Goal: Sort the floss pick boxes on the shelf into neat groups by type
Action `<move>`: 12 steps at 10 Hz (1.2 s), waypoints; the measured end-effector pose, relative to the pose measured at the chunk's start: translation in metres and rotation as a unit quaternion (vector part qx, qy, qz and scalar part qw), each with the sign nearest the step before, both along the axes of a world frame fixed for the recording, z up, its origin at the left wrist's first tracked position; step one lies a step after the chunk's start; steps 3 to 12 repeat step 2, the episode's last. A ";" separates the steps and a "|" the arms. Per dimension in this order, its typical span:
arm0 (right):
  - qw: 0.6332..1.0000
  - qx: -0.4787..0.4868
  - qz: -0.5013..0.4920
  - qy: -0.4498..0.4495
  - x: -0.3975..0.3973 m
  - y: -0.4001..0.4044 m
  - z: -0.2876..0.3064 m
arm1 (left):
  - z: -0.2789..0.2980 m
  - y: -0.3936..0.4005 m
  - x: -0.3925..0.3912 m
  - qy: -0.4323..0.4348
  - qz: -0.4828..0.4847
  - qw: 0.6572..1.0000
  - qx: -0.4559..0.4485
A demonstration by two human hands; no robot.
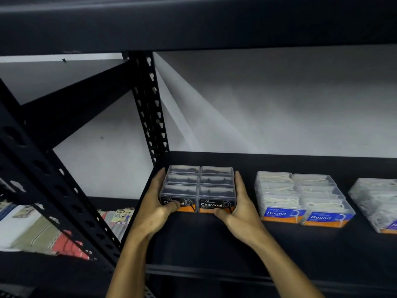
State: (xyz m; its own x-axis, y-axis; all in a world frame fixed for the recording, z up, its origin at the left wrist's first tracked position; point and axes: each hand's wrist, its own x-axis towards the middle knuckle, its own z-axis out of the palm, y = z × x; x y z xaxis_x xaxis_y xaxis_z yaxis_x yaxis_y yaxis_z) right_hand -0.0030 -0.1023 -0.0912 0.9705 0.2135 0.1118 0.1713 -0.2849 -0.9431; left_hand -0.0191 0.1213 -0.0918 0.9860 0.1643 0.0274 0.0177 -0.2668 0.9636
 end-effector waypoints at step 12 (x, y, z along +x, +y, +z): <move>0.999 -0.029 -0.014 -0.041 -0.005 -0.002 0.009 | 0.001 -0.002 -0.002 -0.020 0.006 0.999 -0.042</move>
